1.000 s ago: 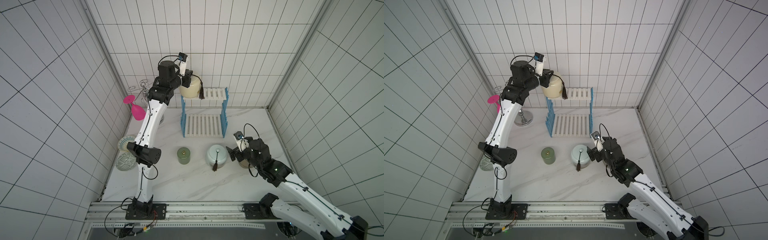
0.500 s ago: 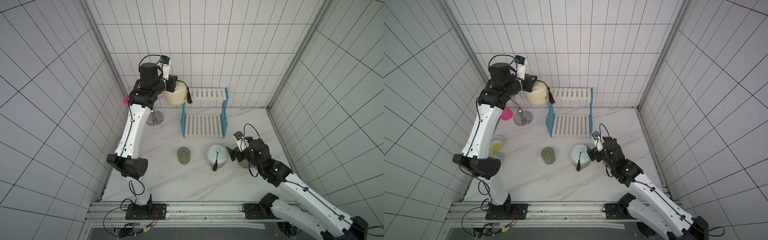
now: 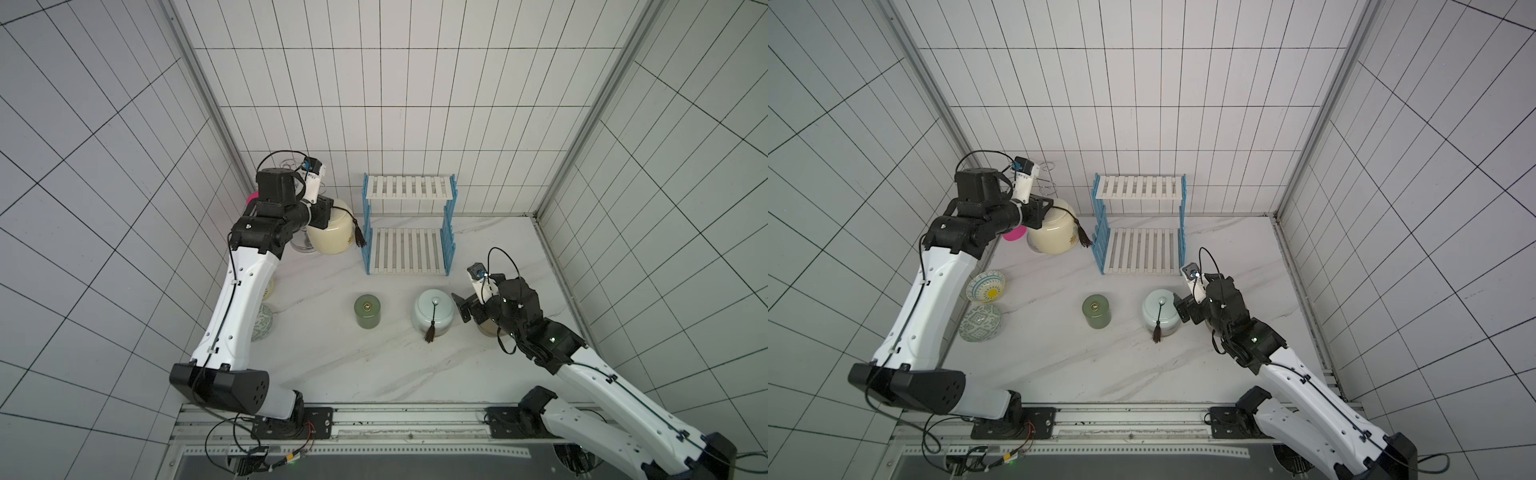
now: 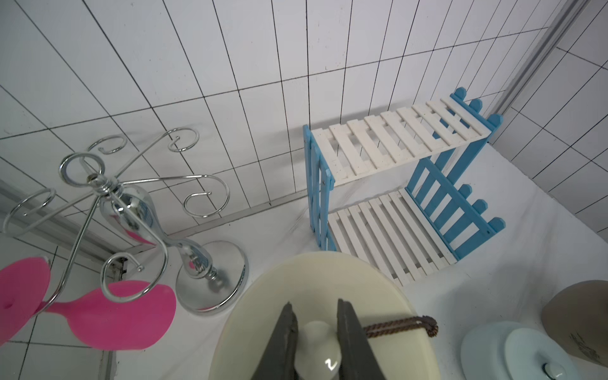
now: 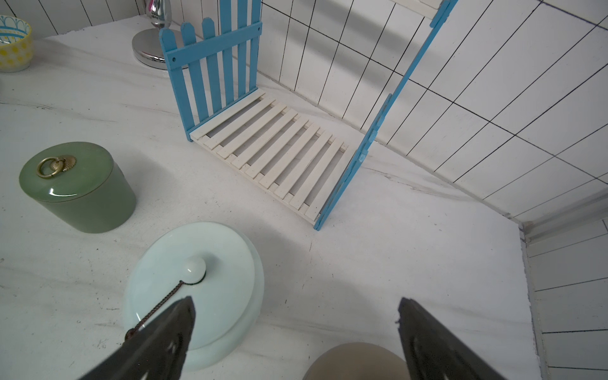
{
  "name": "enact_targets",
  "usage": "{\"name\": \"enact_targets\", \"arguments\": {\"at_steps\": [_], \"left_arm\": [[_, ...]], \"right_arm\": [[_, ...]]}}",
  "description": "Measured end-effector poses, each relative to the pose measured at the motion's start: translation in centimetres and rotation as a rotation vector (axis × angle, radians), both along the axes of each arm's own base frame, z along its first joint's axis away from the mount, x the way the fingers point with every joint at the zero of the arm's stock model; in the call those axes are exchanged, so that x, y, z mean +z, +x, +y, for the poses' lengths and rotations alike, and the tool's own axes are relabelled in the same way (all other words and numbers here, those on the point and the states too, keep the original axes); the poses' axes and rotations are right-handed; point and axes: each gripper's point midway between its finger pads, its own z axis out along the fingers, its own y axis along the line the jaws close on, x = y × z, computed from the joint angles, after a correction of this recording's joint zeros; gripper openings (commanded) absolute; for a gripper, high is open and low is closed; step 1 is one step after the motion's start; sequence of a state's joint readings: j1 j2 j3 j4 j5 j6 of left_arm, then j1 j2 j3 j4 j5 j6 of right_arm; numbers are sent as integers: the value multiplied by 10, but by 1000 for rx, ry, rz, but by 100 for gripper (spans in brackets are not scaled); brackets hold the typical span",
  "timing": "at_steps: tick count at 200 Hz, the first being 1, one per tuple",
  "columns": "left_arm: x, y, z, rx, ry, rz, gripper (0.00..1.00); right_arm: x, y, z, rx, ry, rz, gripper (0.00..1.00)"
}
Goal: Remove the tea canisters from the shelf
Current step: Place the tea canister at the center of the board.
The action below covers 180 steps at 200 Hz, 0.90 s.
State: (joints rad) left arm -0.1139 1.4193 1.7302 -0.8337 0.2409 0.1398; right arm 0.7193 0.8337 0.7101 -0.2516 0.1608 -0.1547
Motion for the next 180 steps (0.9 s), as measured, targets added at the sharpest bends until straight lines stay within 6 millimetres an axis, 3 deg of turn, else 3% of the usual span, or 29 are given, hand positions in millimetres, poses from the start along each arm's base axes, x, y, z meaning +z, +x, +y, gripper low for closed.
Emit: {"name": "enact_targets", "arguments": {"at_steps": [47, 85, 124, 180], "left_arm": [[-47, -35, 43, 90, 44, 70, 0], [-106, -60, 47, 92, 74, 175, 0], [-161, -74, 53, 107, 115, 257, 0], [-208, -83, 63, 116, 182, 279, 0]], "right_arm": [[0, 0, 1, 3, 1, 1, 100], [0, -1, 1, 5, 2, 2, 100], [0, -1, 1, 5, 3, 1, 100], [3, -1, 0, 5, 9, -6, 99]]}}
